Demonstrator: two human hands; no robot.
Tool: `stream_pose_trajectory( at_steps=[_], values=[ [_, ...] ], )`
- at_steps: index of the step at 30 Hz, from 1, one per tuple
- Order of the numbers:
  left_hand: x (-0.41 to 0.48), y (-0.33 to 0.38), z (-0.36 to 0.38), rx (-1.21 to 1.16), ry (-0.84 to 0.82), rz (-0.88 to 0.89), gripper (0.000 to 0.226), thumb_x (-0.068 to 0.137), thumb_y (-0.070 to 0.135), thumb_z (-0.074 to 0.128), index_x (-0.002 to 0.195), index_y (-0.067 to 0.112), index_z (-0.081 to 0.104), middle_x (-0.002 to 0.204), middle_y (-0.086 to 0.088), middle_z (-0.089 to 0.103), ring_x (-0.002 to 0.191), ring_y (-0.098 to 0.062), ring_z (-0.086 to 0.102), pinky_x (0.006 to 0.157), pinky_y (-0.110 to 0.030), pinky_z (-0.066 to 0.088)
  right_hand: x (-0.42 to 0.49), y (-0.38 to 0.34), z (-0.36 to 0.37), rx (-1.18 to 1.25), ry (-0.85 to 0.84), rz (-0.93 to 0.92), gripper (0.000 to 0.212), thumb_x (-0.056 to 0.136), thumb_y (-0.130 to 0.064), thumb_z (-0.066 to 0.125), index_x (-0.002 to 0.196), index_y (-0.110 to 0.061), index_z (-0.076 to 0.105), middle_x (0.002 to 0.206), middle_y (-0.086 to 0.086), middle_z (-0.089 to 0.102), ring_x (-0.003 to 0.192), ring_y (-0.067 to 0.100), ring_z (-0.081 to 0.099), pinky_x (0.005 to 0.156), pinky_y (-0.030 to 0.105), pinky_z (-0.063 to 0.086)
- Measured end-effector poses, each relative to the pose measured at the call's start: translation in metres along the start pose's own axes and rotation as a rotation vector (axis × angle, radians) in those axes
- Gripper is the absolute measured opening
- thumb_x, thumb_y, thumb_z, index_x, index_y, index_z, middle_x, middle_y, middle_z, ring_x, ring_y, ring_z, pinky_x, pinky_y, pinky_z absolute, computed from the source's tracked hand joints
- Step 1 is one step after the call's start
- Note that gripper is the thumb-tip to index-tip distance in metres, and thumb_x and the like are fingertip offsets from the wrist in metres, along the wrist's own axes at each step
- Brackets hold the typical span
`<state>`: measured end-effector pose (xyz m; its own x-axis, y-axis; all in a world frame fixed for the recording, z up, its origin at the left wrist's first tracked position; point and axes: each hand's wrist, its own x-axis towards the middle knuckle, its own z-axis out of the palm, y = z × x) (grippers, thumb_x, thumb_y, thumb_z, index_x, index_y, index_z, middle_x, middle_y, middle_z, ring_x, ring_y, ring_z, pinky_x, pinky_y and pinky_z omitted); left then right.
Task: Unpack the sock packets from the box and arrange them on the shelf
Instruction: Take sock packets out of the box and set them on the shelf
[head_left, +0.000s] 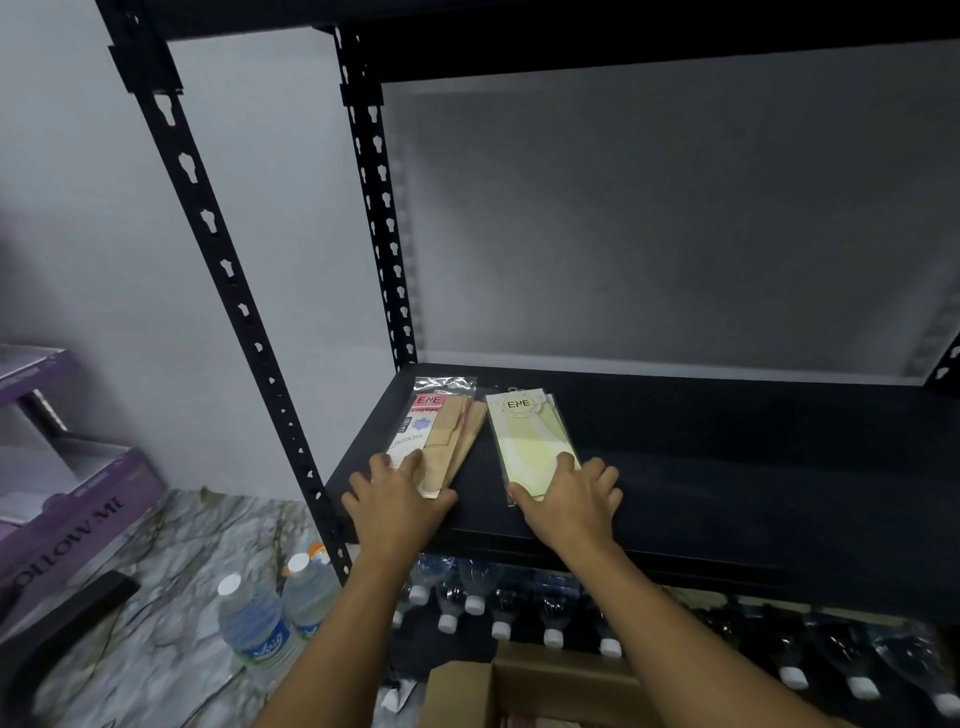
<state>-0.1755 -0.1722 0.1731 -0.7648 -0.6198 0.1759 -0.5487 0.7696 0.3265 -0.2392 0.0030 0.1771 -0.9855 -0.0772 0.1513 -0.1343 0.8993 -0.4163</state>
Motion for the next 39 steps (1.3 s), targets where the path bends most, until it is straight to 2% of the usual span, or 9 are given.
stream_pose_trajectory(
  at_steps=[8, 12, 16, 18, 22, 26, 30, 35, 39],
  values=[
    [0.004, 0.002, 0.009, -0.014, 0.042, 0.006, 0.071, 0.074, 0.064, 0.056, 0.138, 0.034, 0.048, 0.140, -0.008, 0.041, 0.121, -0.035, 0.040, 0.100, -0.047, 0.033, 0.006, 0.000, 0.012, 0.015, 0.050, -0.024, 0.081, 0.073, -0.075, 0.051, 0.125, -0.014, 0.045, 0.122, 0.014, 0.044, 0.112, 0.029, 0.036, 0.094, 0.040, 0.035],
    [0.004, 0.001, 0.009, -0.046, 0.019, -0.002, 0.077, 0.076, 0.069, 0.055, 0.142, 0.032, 0.041, 0.146, -0.008, 0.037, 0.127, -0.037, 0.036, 0.103, -0.049, 0.030, 0.005, 0.003, 0.011, 0.036, 0.042, -0.043, 0.080, 0.074, -0.074, 0.052, 0.128, -0.016, 0.043, 0.124, 0.014, 0.043, 0.113, 0.029, 0.035, 0.095, 0.041, 0.034],
    [-0.006, -0.001, 0.000, -0.164, -0.035, -0.019, 0.094, 0.076, 0.071, 0.059, 0.152, 0.029, 0.022, 0.159, -0.011, 0.016, 0.142, -0.042, 0.017, 0.112, -0.057, 0.020, -0.003, 0.013, 0.002, 0.105, -0.005, -0.118, 0.072, 0.079, -0.063, 0.055, 0.134, -0.019, 0.037, 0.131, 0.010, 0.038, 0.119, 0.028, 0.033, 0.100, 0.040, 0.033],
    [-0.021, -0.002, -0.004, -0.219, 0.002, -0.009, 0.095, 0.077, 0.069, 0.061, 0.152, 0.027, 0.020, 0.161, -0.009, 0.009, 0.146, -0.040, 0.006, 0.114, -0.059, 0.013, -0.013, 0.024, -0.006, 0.165, -0.001, -0.182, 0.067, 0.082, -0.057, 0.055, 0.135, -0.020, 0.038, 0.134, 0.007, 0.036, 0.122, 0.025, 0.032, 0.103, 0.039, 0.032],
    [-0.075, 0.001, -0.003, -0.403, 0.113, 0.080, 0.066, 0.082, 0.053, 0.066, 0.138, 0.025, 0.042, 0.148, -0.006, 0.033, 0.141, -0.030, 0.021, 0.113, -0.054, 0.024, -0.054, 0.053, -0.026, 0.333, -0.003, -0.317, 0.052, 0.086, -0.047, 0.058, 0.131, -0.023, 0.046, 0.129, -0.003, 0.039, 0.122, 0.016, 0.036, 0.104, 0.034, 0.033],
    [-0.141, 0.004, 0.030, -0.570, -0.069, 0.282, 0.036, 0.085, 0.034, 0.068, 0.119, 0.028, 0.055, 0.122, 0.004, 0.051, 0.119, -0.016, 0.045, 0.099, -0.035, 0.041, -0.101, 0.105, -0.024, 0.422, -0.152, -0.432, 0.037, 0.087, -0.036, 0.062, 0.121, -0.028, 0.052, 0.118, -0.012, 0.044, 0.111, 0.006, 0.049, 0.092, 0.025, 0.045],
    [-0.189, -0.002, 0.083, -0.498, -0.316, 0.332, 0.030, 0.087, 0.032, 0.066, 0.115, 0.028, 0.055, 0.115, 0.011, 0.051, 0.102, -0.004, 0.048, 0.085, -0.017, 0.037, -0.137, 0.168, -0.007, 0.315, -0.331, -0.329, 0.032, 0.090, -0.039, 0.057, 0.120, -0.034, 0.050, 0.117, -0.021, 0.041, 0.108, -0.004, 0.045, 0.091, 0.019, 0.039],
    [-0.212, -0.014, 0.146, -0.358, -0.542, 0.372, 0.032, 0.084, 0.032, 0.068, 0.114, 0.021, 0.059, 0.106, 0.010, 0.052, 0.101, -0.016, 0.056, 0.085, -0.030, 0.049, -0.162, 0.233, 0.027, 0.232, -0.449, -0.166, 0.031, 0.089, -0.035, 0.060, 0.117, -0.024, 0.056, 0.115, -0.014, 0.048, 0.108, 0.005, 0.051, 0.089, 0.022, 0.042],
    [-0.218, -0.022, 0.188, -0.249, -0.676, 0.376, 0.042, 0.082, 0.029, 0.065, 0.122, 0.018, 0.056, 0.125, -0.002, 0.053, 0.116, -0.025, 0.054, 0.092, -0.041, 0.049, -0.168, 0.266, 0.055, 0.146, -0.526, -0.146, 0.030, 0.087, -0.025, 0.063, 0.115, -0.014, 0.059, 0.108, -0.009, 0.050, 0.101, 0.009, 0.050, 0.085, 0.021, 0.038]
  ],
)
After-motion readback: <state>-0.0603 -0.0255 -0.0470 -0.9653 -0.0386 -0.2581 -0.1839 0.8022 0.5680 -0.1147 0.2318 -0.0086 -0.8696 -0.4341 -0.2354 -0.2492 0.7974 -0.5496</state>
